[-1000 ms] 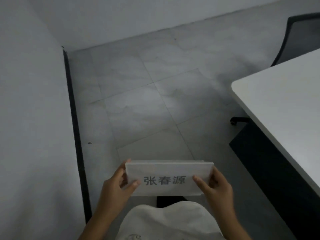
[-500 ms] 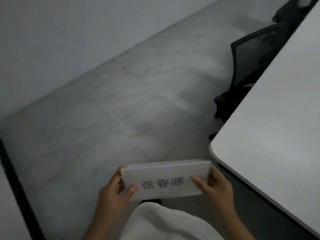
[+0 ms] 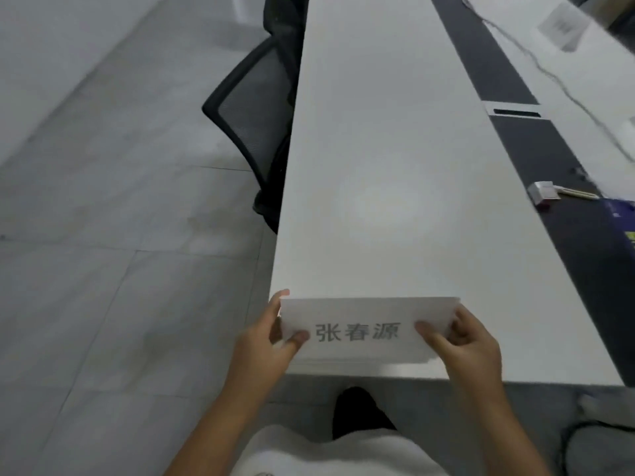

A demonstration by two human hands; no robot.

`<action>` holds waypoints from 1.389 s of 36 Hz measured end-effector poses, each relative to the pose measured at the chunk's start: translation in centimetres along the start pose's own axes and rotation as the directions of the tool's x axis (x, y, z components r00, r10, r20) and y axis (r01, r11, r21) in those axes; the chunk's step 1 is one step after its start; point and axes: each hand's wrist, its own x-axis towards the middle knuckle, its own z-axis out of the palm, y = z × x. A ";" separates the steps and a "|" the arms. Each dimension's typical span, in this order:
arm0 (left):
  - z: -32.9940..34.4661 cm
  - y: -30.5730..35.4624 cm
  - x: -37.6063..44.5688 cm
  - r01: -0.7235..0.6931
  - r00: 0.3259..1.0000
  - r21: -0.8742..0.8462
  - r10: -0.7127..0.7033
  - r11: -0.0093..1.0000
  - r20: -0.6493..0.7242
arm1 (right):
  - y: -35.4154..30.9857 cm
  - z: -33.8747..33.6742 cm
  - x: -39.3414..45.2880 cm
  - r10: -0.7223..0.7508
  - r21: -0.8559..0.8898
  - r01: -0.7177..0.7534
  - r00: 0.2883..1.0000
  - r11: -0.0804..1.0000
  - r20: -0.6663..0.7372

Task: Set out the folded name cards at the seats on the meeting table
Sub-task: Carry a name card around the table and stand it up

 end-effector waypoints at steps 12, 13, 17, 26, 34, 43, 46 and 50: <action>7.5 3.5 8.3 0.066 0.998 0.093 -0.063 0.993 -0.029 | 1.6 -4.1 11.1 0.104 0.061 -0.109 0.991 0.992 0.082; 7.4 3.7 8.8 0.073 0.997 0.108 -0.071 0.991 -0.021 | 1.5 -4.1 11.5 0.095 0.035 -0.098 0.992 0.995 0.081; 7.3 4.6 9.5 0.043 0.998 0.273 -0.028 0.961 -0.057 | 0.6 -3.8 12.2 0.020 -0.153 -0.008 0.997 0.988 0.074; 8.4 5.7 9.7 -0.046 0.982 0.242 0.088 0.969 -0.164 | -1.6 -4.6 12.3 -0.010 -0.144 0.008 1.000 0.990 -0.013; 12.7 11.7 11.4 -0.259 0.951 0.191 0.284 0.947 -0.120 | -4.7 -9.5 13.0 -0.018 0.081 0.042 0.963 0.996 -0.270; 26.0 17.5 11.5 -0.299 0.953 0.161 0.303 0.941 0.000 | -3.1 -21.9 18.1 -0.074 0.167 0.153 0.911 0.974 -0.405; 31.8 18.4 11.6 -0.242 0.970 0.135 0.237 0.961 0.052 | -1.3 -26.3 21.4 -0.042 0.187 0.116 0.933 0.975 -0.359; 38.6 19.0 12.2 -0.085 0.994 0.091 0.079 0.992 0.074 | 2.0 -30.8 25.8 0.011 0.169 0.044 0.951 0.985 -0.310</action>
